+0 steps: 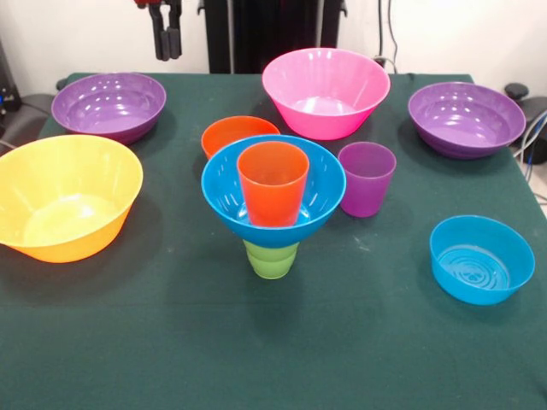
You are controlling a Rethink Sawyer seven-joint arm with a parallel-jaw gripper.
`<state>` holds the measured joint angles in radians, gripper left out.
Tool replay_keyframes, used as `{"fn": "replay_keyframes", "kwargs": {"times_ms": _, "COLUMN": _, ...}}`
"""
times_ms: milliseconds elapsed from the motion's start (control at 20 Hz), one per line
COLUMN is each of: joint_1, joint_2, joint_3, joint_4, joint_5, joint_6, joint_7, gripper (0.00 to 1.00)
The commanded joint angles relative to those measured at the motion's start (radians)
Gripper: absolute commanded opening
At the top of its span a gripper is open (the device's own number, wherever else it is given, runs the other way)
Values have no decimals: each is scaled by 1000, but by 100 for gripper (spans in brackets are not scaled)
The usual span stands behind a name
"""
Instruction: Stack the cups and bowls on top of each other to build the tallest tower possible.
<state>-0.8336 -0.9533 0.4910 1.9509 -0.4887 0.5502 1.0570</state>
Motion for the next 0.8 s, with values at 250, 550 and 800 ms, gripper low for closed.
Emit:
{"fn": "replay_keyframes", "kwargs": {"times_ms": 250, "joint_1": 115, "joint_2": 126, "joint_3": -119, "joint_4": -37, "joint_5": -56, "joint_6": -100, "joint_7": 227, "gripper": 0}}
{"fn": "replay_keyframes", "kwargs": {"times_ms": 550, "joint_1": 170, "joint_2": 180, "joint_3": -179, "joint_4": -78, "joint_5": -77, "joint_6": -146, "joint_7": 233, "gripper": 0}}
{"fn": "replay_keyframes", "kwargs": {"times_ms": 800, "joint_1": 211, "joint_2": 208, "joint_3": -233, "joint_4": -108, "joint_5": -104, "joint_6": -171, "joint_7": 232, "gripper": 0}}
